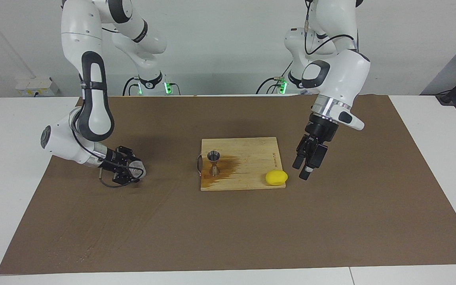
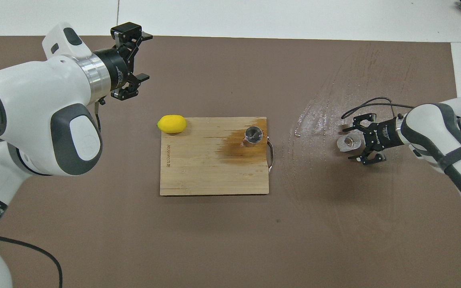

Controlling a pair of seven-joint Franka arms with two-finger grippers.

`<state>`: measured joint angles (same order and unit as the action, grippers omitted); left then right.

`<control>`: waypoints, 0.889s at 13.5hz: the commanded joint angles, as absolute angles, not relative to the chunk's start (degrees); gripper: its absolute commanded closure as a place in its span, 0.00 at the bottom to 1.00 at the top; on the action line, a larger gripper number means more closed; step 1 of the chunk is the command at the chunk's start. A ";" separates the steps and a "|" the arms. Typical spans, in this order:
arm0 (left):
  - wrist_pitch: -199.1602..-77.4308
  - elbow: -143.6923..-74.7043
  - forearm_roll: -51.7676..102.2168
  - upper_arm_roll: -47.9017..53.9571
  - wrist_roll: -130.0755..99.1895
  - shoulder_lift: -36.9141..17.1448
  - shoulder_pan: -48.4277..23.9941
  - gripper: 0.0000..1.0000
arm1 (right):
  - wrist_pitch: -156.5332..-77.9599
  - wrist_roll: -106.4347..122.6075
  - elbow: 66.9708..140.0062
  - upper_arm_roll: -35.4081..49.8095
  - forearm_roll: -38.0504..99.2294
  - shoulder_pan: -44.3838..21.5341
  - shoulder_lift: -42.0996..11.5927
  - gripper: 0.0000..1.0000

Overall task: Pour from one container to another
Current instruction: 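Open the left gripper and withdraw while the right gripper grasps the glass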

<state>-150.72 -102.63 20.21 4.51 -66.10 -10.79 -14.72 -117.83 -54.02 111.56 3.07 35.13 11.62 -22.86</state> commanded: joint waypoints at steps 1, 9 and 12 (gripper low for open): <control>-134.81 -99.15 7.51 4.92 -64.78 -10.11 -12.48 0.00 | -118.13 -52.73 112.76 3.25 37.09 11.95 -22.15 0.20; -108.38 -98.09 -0.26 3.96 -38.54 -5.98 -6.25 0.00 | -118.83 -60.97 112.24 3.08 37.53 8.28 -16.80 1.00; -103.55 -98.09 -0.18 3.96 -21.07 -3.52 -1.95 0.00 | -119.18 -67.13 110.14 2.81 36.48 4.50 -15.65 1.00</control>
<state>-107.05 -97.22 0.68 3.54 -30.31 -6.21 -4.51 -118.18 -63.95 110.72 3.10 36.12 6.63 -16.67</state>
